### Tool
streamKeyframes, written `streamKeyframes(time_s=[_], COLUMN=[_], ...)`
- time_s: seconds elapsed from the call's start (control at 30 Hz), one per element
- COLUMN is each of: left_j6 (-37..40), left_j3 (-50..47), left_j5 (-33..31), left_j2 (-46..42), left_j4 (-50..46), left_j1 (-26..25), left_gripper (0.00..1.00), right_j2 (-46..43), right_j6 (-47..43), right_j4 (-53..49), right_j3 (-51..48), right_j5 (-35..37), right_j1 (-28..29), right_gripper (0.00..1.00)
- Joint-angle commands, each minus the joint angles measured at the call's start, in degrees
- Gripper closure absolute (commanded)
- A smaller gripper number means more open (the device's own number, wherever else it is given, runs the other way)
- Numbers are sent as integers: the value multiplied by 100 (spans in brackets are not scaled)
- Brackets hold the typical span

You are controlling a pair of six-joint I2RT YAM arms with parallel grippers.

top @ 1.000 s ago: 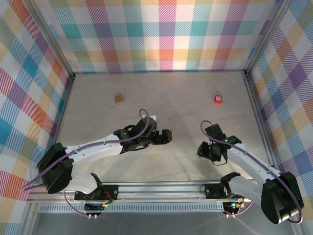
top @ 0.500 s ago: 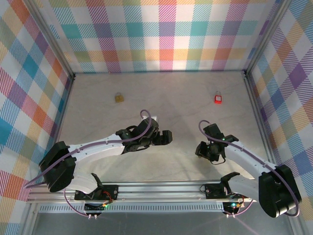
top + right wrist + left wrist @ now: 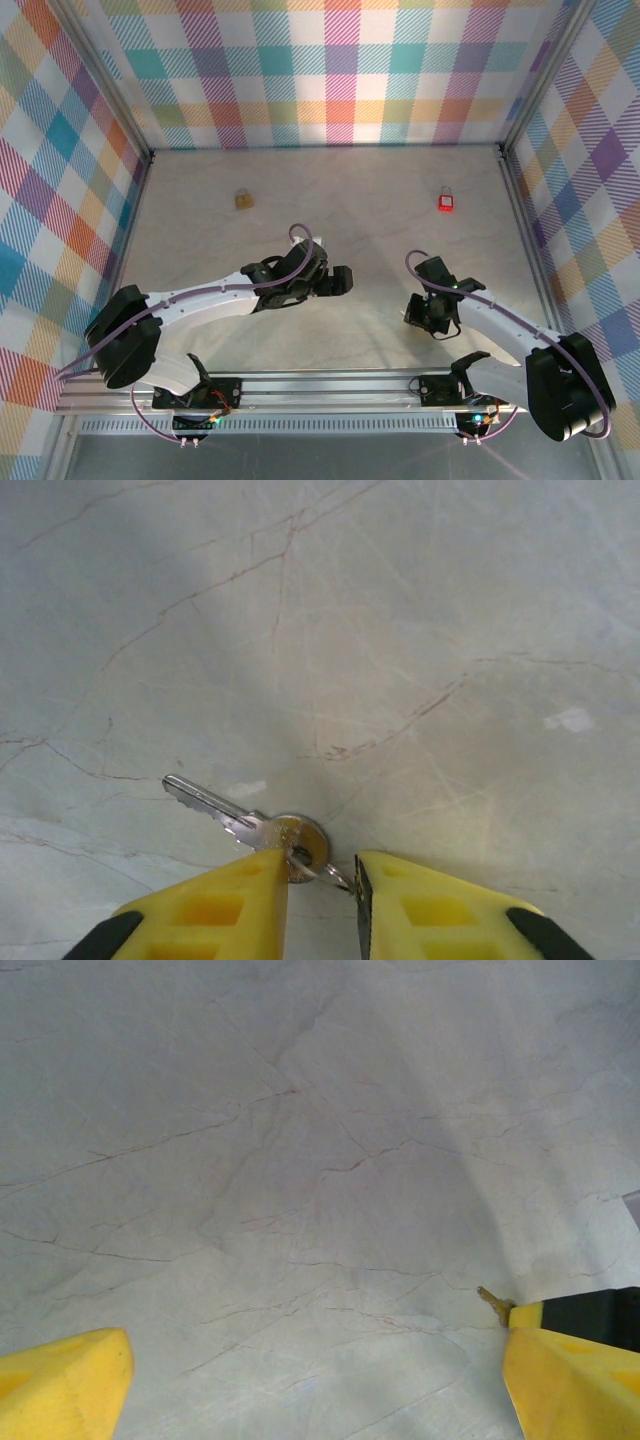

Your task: Unlock with the key

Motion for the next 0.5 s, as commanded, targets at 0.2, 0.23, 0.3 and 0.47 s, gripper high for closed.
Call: streamKeyframes(time_s=[0.2, 0.23, 0.3, 0.47], left_j6=[14, -10, -116, -746], left_j3=[124, 124, 129, -91], left_j5=[-34, 3, 138, 791], left_j2=[123, 132, 159, 236], left_j4=[58, 87, 205, 1411], left_j1=[-119, -128, -139, -173], left_gripper=[6, 6, 6, 6], right_j2=[-162, -214, -364, -1021], right_j6=[89, 89, 72, -211], right_j4=[-31, -39, -46, -49], right_j3=[-141, -141, -115, 126], right_j5=[1, -25, -70, -358], right_j1=[67, 69, 83, 130], right_gripper=[99, 100, 100, 100])
